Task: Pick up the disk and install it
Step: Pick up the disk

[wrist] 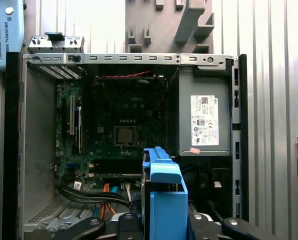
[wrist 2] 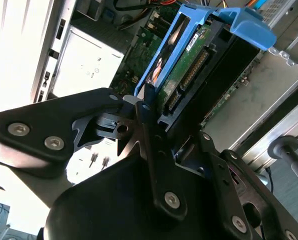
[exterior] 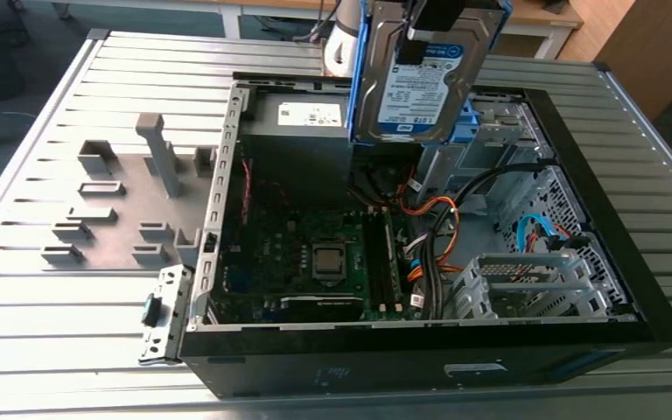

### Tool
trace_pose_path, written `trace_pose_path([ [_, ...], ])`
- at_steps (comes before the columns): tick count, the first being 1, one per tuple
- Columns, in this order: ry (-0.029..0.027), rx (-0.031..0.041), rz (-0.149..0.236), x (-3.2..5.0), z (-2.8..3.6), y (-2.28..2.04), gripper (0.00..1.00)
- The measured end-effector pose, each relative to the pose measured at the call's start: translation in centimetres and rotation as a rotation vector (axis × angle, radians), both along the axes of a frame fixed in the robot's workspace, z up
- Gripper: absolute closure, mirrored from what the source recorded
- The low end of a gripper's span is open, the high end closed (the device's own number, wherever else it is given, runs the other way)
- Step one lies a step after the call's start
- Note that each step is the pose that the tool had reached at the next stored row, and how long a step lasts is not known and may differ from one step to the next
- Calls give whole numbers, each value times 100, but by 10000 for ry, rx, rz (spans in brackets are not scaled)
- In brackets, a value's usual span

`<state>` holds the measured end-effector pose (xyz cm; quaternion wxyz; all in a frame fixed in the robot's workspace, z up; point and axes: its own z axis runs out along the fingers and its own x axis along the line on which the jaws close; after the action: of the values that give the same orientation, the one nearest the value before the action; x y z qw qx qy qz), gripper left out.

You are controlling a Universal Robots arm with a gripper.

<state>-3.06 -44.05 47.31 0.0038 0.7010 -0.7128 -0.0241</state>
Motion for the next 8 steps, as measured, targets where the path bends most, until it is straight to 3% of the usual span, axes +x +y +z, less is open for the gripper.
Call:
trace_pose_path([
  [8, 1, -4, 1, 0, 0, -66, 64],
])
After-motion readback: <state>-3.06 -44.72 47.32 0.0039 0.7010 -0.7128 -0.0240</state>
